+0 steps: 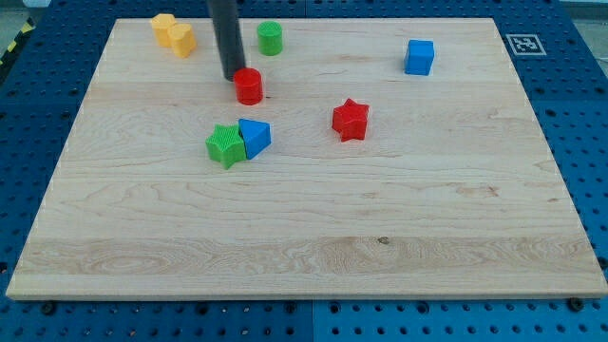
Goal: Push the red circle into the red star
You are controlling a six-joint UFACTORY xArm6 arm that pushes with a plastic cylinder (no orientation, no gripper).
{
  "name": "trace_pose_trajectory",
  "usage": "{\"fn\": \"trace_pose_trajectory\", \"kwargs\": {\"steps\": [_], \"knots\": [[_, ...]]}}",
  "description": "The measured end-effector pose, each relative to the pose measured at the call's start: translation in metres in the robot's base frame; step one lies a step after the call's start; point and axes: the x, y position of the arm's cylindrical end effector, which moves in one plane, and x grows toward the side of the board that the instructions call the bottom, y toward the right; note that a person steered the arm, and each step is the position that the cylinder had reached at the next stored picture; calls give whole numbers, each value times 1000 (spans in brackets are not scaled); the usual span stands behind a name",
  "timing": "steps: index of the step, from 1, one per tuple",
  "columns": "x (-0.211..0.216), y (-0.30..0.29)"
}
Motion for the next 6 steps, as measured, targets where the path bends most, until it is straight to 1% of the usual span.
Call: {"fn": "trace_pose_trajectory", "kwargs": {"steps": [1, 2, 4, 5, 6], "knots": [[26, 34], [34, 37], [40, -14], [66, 10], [77, 55]]}}
